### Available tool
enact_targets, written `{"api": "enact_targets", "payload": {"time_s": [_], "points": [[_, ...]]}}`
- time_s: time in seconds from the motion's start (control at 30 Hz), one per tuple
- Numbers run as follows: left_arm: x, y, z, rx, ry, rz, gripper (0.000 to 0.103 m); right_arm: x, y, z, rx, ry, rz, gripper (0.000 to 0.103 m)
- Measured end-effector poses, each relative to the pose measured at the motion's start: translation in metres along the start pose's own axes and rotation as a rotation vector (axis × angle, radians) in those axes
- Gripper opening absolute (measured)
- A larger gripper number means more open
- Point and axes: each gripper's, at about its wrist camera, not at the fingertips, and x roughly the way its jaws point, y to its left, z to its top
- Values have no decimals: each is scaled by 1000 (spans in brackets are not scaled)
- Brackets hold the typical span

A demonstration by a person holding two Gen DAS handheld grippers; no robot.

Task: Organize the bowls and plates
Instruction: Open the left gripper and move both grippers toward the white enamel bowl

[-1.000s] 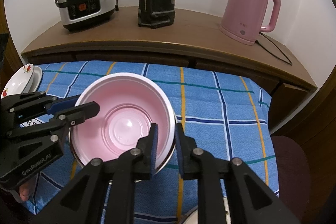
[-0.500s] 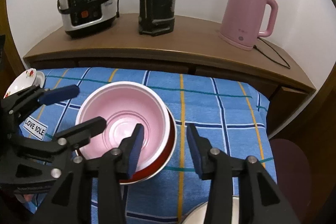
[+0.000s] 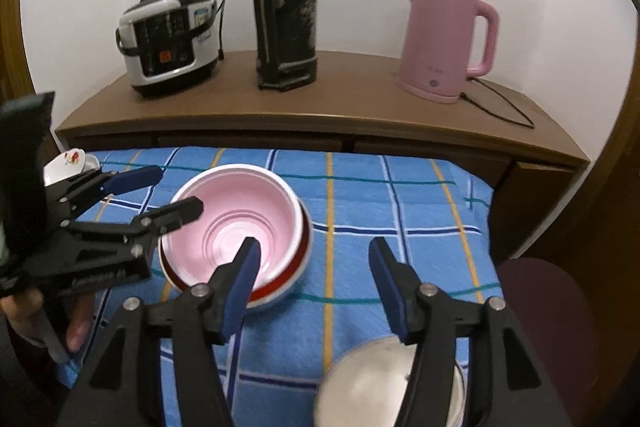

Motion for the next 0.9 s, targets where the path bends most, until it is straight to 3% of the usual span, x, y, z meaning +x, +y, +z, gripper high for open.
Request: {"api": "enact_targets", "payload": {"time_s": [0.27, 0.5, 0.67, 0.9], "points": [[-13, 21, 2, -90, -90, 54, 75, -51, -56, -29, 117, -49, -75, 62], [-16, 27, -5, -122, -86, 128, 75, -75, -88, -61, 185, -46, -106, 63], [-43, 3, -21, -134, -88, 165, 75, -70, -101, -83, 204, -13, -97, 62], [-56, -75, -39, -28, -32, 69, 75, -55, -105, -97, 222, 12, -52, 52]]}}
